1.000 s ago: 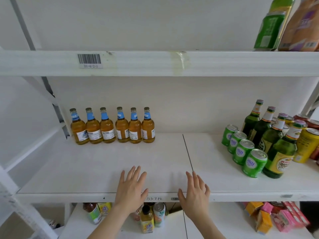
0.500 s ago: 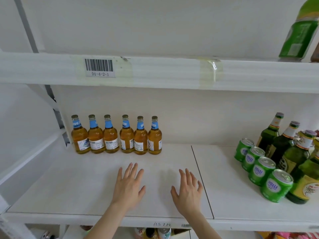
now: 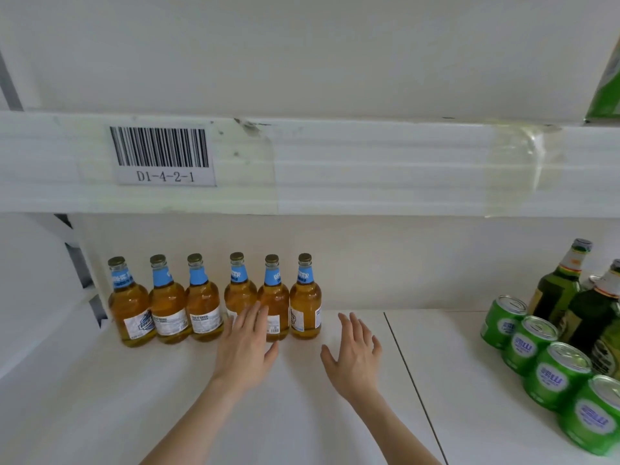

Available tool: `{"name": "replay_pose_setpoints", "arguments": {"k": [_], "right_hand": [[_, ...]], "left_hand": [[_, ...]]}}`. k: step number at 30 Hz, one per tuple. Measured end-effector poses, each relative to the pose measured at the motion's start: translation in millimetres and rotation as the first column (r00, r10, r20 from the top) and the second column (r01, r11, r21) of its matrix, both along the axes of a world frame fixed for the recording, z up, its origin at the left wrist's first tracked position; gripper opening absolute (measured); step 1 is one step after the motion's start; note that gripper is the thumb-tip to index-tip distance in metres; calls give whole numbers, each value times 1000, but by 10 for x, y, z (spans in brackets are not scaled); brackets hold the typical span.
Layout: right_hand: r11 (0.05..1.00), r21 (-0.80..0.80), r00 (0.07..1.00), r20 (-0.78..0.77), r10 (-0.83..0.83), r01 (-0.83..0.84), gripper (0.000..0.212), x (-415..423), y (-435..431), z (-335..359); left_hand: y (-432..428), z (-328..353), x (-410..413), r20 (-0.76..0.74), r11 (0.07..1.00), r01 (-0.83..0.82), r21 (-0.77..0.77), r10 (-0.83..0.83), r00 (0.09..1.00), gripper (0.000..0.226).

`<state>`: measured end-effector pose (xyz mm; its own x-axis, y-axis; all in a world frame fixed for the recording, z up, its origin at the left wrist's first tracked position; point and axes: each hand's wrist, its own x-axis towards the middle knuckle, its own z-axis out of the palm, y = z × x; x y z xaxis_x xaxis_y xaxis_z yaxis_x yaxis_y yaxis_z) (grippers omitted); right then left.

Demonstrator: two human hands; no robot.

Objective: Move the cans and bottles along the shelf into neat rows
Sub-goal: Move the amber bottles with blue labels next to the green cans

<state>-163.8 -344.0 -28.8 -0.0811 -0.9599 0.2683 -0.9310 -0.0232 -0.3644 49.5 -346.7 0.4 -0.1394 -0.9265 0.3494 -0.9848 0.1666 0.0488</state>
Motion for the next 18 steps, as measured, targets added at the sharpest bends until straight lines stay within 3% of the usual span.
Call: {"name": "replay_pose_setpoints", "arguments": {"k": [8, 18], "right_hand": [[1000, 31, 943, 334, -9, -1, 81, 221, -579, 123], [980, 117, 823, 564, 67, -160, 82, 327, -977, 64]], "left_hand": [[-532, 146, -60, -375, 997, 67, -45, -79, 924, 74], [-929, 182, -68, -726, 997, 72, 30, -28, 687, 59]]}}
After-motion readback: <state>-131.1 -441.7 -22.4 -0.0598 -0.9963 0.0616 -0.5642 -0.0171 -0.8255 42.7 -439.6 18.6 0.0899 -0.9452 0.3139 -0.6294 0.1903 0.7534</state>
